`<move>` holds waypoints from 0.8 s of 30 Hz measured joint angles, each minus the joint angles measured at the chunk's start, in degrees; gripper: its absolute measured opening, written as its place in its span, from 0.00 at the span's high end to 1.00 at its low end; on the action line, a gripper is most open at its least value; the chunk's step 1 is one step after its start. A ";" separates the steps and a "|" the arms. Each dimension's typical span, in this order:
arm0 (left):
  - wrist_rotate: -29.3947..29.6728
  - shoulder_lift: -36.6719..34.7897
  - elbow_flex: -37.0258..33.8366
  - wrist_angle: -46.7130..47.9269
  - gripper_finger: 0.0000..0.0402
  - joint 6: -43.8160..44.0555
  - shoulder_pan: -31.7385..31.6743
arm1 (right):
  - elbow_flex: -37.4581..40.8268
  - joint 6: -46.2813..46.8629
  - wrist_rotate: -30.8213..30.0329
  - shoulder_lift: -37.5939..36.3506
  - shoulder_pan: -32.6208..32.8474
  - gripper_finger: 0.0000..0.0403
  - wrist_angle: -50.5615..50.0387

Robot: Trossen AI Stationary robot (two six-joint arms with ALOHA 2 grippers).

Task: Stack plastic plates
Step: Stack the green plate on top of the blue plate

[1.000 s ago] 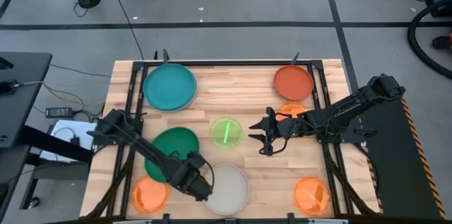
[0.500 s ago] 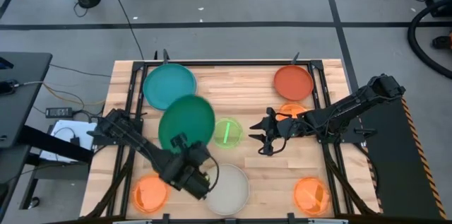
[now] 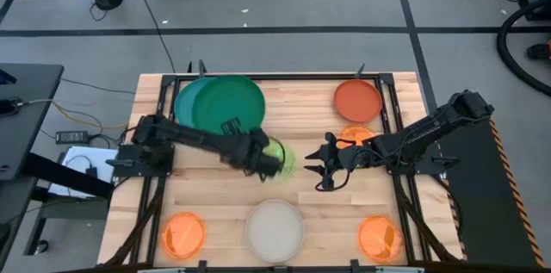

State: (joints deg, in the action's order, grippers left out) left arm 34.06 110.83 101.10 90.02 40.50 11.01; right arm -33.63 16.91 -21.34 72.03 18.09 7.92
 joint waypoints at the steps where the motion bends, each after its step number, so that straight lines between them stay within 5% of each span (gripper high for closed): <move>1: -0.79 0.00 -1.67 0.01 0.96 -0.97 -2.04 | 0.00 -0.01 -0.02 0.00 0.20 0.61 0.07; 7: -0.69 -1.87 -10.72 -1.28 0.96 -5.37 -12.77 | 0.00 0.10 -0.09 0.00 1.03 0.61 -0.10; 14: -4.63 -13.10 -24.02 -16.82 0.96 -11.38 -27.31 | 0.00 1.55 -0.22 0.00 2.64 0.61 -0.48; 19: -8.66 -14.88 -27.54 -19.62 0.96 -11.25 -36.26 | 0.00 1.57 -3.29 0.00 3.64 0.61 -0.22; 24: -9.48 -14.27 -28.80 -23.92 0.96 -11.54 -38.40 | 0.00 1.60 -4.72 0.00 3.72 0.61 0.22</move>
State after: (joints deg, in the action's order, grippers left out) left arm 24.58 96.55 72.30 66.10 28.97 -27.39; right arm -33.63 18.50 -26.06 72.03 21.80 8.14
